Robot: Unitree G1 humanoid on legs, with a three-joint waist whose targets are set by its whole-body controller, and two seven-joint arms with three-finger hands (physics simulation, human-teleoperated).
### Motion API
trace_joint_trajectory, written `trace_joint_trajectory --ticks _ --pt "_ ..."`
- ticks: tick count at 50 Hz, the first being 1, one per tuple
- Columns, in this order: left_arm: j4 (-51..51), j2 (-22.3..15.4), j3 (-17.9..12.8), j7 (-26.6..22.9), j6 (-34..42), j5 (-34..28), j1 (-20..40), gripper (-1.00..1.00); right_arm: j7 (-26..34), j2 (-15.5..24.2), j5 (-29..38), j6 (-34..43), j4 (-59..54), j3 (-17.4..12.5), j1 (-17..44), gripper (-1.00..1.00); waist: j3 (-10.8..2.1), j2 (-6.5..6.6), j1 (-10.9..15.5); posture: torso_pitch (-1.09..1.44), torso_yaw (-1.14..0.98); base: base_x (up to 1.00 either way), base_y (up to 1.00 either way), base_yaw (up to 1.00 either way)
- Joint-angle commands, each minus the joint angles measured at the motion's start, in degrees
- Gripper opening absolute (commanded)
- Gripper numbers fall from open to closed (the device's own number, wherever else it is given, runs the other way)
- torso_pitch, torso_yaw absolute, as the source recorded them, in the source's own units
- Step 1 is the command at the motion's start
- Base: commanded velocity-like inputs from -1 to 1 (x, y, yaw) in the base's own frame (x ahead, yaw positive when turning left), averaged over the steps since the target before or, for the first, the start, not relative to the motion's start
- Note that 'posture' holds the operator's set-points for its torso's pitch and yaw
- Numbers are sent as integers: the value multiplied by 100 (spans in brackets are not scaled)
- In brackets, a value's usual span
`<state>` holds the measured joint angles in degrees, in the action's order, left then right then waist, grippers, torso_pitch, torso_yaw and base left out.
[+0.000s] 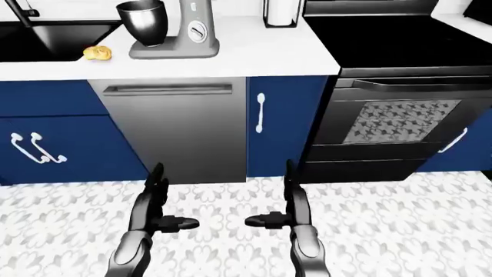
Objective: Place the bread in the stand mixer bowl.
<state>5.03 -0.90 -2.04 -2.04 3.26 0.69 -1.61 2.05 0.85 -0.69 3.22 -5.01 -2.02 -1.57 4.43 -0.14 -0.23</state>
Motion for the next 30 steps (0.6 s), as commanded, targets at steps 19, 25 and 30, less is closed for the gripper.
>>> trace_joint_trajectory --ticks 19,25,30 --pt "-845 -19 24 -53 -99 -87 115 100 -19 33 484 238 1298 179 333 100 -494 -19 47 0 0 0 0 0" --pt "-1060 -28 4 -26 83 -98 170 100 -14 70 665 468 1567 115 418 100 -529 -19 49 0 0 0 0 0" --pt "-1400 -40 8 -7 427 -113 289 100 -6 100 862 735 1928 86 430 100 -524 -26 54 0 0 0 0 0"
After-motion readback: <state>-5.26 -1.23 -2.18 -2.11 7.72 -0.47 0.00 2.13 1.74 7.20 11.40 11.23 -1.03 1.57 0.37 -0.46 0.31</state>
